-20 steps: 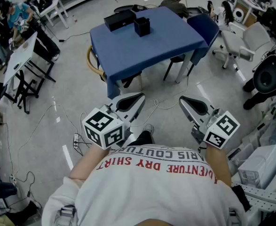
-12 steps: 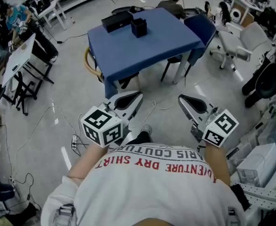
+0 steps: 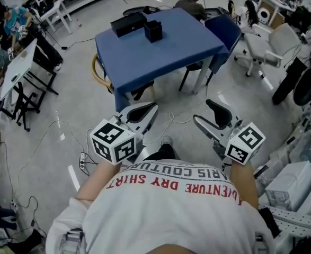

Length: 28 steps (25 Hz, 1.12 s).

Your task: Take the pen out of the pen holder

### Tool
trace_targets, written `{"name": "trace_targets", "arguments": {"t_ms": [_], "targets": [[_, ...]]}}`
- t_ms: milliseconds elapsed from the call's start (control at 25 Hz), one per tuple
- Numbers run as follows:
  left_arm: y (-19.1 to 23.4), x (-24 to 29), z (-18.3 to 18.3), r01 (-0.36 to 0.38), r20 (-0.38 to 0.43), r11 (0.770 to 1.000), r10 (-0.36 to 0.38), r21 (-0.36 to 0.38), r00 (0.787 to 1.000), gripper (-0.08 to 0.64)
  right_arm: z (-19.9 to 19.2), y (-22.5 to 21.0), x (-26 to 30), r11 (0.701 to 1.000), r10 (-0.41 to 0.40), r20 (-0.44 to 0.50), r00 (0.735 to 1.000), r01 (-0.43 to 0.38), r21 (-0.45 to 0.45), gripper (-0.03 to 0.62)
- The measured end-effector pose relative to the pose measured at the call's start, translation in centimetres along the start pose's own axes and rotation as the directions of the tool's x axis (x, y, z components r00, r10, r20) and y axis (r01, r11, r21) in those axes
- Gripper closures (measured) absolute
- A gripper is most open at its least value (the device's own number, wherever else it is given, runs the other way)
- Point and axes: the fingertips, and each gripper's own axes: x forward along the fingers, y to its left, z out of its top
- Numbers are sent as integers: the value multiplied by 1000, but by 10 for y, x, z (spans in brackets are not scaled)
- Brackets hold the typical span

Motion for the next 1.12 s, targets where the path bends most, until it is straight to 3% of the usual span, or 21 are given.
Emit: {"name": "trace_targets", "arguments": {"t_ms": [440, 680, 1120], "targets": [[47, 37, 8, 2, -8, 999, -2, -35, 1000, 528, 7, -57, 29, 998, -66, 19, 998, 66, 13, 279], [89, 74, 17, -5, -29, 998, 3, -60, 1000, 528, 9, -98, 65, 999, -23, -6, 1000, 23, 38, 279], [209, 172, 56, -59, -46, 991, 54, -120, 998, 528, 26, -227, 170, 996, 32, -52, 998, -27, 83, 279]]}}
